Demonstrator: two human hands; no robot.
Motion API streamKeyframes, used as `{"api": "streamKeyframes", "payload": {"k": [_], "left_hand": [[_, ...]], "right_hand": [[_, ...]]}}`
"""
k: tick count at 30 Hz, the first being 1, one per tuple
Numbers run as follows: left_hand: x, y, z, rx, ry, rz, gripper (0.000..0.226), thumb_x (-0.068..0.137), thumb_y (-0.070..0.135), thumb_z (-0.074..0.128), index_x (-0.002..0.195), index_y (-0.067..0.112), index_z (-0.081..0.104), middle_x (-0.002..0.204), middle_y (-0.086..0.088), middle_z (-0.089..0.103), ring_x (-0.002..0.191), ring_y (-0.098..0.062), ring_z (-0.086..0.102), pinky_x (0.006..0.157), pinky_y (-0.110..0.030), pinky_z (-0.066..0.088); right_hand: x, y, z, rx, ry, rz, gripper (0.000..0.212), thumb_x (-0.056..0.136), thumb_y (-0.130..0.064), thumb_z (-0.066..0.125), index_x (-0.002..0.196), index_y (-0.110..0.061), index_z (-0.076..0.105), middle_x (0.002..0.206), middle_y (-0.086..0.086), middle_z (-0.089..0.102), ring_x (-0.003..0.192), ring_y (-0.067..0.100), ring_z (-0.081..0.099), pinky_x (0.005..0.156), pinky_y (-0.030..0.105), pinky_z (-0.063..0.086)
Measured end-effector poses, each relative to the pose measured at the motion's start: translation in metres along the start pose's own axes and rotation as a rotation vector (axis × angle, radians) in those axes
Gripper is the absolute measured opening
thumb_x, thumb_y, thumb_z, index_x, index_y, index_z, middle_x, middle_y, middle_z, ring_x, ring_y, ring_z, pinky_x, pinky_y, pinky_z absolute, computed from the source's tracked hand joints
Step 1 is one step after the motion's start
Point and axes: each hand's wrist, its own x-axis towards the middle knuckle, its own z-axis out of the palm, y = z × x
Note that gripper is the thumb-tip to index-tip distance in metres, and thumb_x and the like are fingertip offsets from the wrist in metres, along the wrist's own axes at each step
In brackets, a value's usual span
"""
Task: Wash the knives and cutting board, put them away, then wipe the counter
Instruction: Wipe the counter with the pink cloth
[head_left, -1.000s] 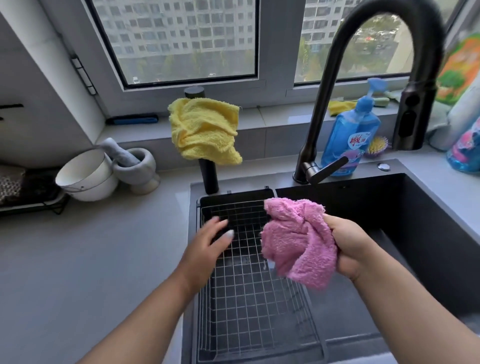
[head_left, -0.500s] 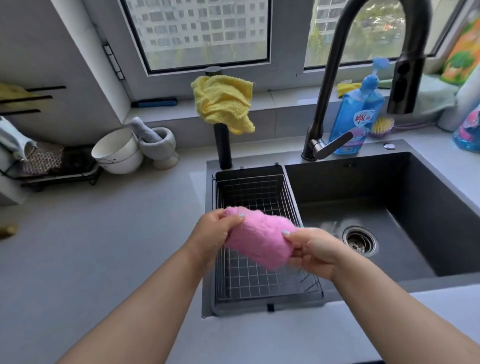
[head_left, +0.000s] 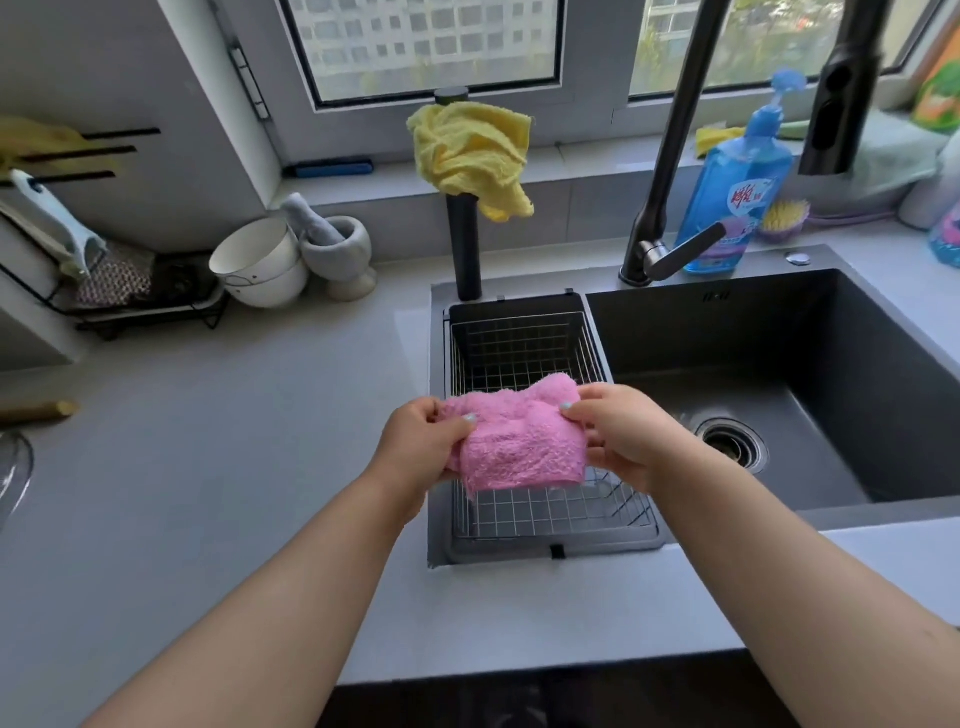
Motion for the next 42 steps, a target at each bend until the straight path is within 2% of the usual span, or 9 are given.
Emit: {"api": "streamKeyframes", "payload": {"k": [4, 7, 9, 12, 18, 24, 29, 34, 42], "left_hand": [[-0.014, 0.018, 0.008, 0.202, -0.063, 0.268, 0.006, 0.09, 0.024, 0.06, 0.09, 0.02, 0.063, 0.092, -0.008, 0.069, 0.086, -0.024, 0.068, 0.078, -0.045, 0.058], [-0.024, 0.03, 0.01, 0.071, -0.2, 0.182, 0.051, 0.083, 0.049, 0.057, 0.102, 0.002, 0.06, 0.091, -0.019, 0.067, 0.079, -0.029, 0.066, 0.076, -0.046, 0.054], [-0.025, 0.027, 0.01, 0.025, -0.163, 0.136, 0.045, 0.083, 0.036, 0.067, 0.109, 0.003, 0.054, 0.099, -0.017, 0.066, 0.08, -0.027, 0.066, 0.073, -0.041, 0.055], [-0.028, 0.023, 0.015, -0.144, -0.13, 0.044, 0.029, 0.091, 0.001, 0.057, 0.117, 0.008, 0.048, 0.11, -0.017, 0.061, 0.079, -0.024, 0.068, 0.062, -0.031, 0.056], [-0.054, -0.001, 0.04, -0.042, -0.408, -0.087, 0.026, 0.091, 0.002, 0.057, 0.115, 0.009, 0.053, 0.109, -0.016, 0.063, 0.081, -0.024, 0.07, 0.062, -0.032, 0.058], [-0.019, 0.001, 0.004, 0.147, 0.072, 0.077, 0.011, 0.091, 0.009, 0.047, 0.091, 0.004, 0.056, 0.097, -0.015, 0.056, 0.072, -0.028, 0.062, 0.066, -0.04, 0.055], [-0.024, -0.013, 0.038, 0.237, -0.105, 0.074, 0.007, 0.095, 0.01, 0.05, 0.093, 0.011, 0.057, 0.098, -0.012, 0.058, 0.078, -0.028, 0.064, 0.07, -0.046, 0.058], [-0.021, -0.022, 0.069, 0.277, -0.162, 0.057, 0.007, 0.094, 0.009, 0.054, 0.097, 0.011, 0.06, 0.097, -0.015, 0.062, 0.079, -0.029, 0.067, 0.071, -0.047, 0.059], [0.002, -0.007, 0.146, 0.274, -0.176, 0.08, 0.01, 0.094, 0.005, 0.053, 0.094, 0.009, 0.062, 0.09, -0.015, 0.065, 0.075, -0.028, 0.067, 0.063, -0.039, 0.058]], "right_hand": [[-0.012, -0.021, 0.031, -0.236, 0.001, -0.154, 0.027, 0.098, -0.027, 0.049, 0.116, -0.009, 0.058, 0.091, 0.009, 0.068, 0.072, 0.018, 0.067, 0.061, 0.029, 0.057], [-0.024, -0.029, 0.039, -0.178, -0.143, -0.146, 0.059, 0.098, -0.052, 0.031, 0.118, -0.005, 0.059, 0.083, 0.013, 0.06, 0.067, 0.021, 0.058, 0.056, 0.029, 0.05], [-0.028, -0.027, 0.029, -0.014, -0.207, -0.156, 0.061, 0.098, -0.055, 0.024, 0.123, -0.011, 0.058, 0.087, 0.013, 0.062, 0.07, 0.02, 0.058, 0.056, 0.027, 0.047], [-0.03, -0.013, 0.008, -0.035, -0.016, -0.12, 0.057, 0.099, -0.052, 0.029, 0.117, -0.008, 0.061, 0.091, 0.011, 0.064, 0.075, 0.02, 0.059, 0.06, 0.029, 0.046], [-0.038, 0.051, 0.02, -0.007, 0.123, -0.047, 0.033, 0.093, -0.037, 0.055, 0.105, -0.007, 0.063, 0.099, 0.013, 0.07, 0.09, 0.03, 0.069, 0.086, 0.051, 0.055], [-0.063, 0.087, 0.024, -0.426, 0.155, -0.154, 0.024, 0.095, -0.035, 0.052, 0.099, -0.014, 0.062, 0.096, 0.002, 0.066, 0.089, 0.02, 0.065, 0.083, 0.043, 0.055], [-0.08, 0.102, -0.038, -0.501, 0.351, -0.194, 0.023, 0.094, -0.037, 0.053, 0.106, -0.017, 0.056, 0.092, -0.005, 0.059, 0.087, 0.015, 0.059, 0.075, 0.031, 0.049], [-0.085, 0.142, -0.121, -0.971, 0.602, -0.142, 0.029, 0.093, -0.045, 0.051, 0.108, -0.021, 0.054, 0.098, -0.003, 0.042, 0.082, 0.016, 0.049, 0.069, 0.026, 0.035], [-0.074, 0.14, -0.241, -0.872, 0.917, -0.127, 0.026, 0.09, -0.041, 0.058, 0.098, -0.017, 0.061, 0.092, 0.001, 0.051, 0.08, 0.02, 0.054, 0.068, 0.032, 0.046]]}}
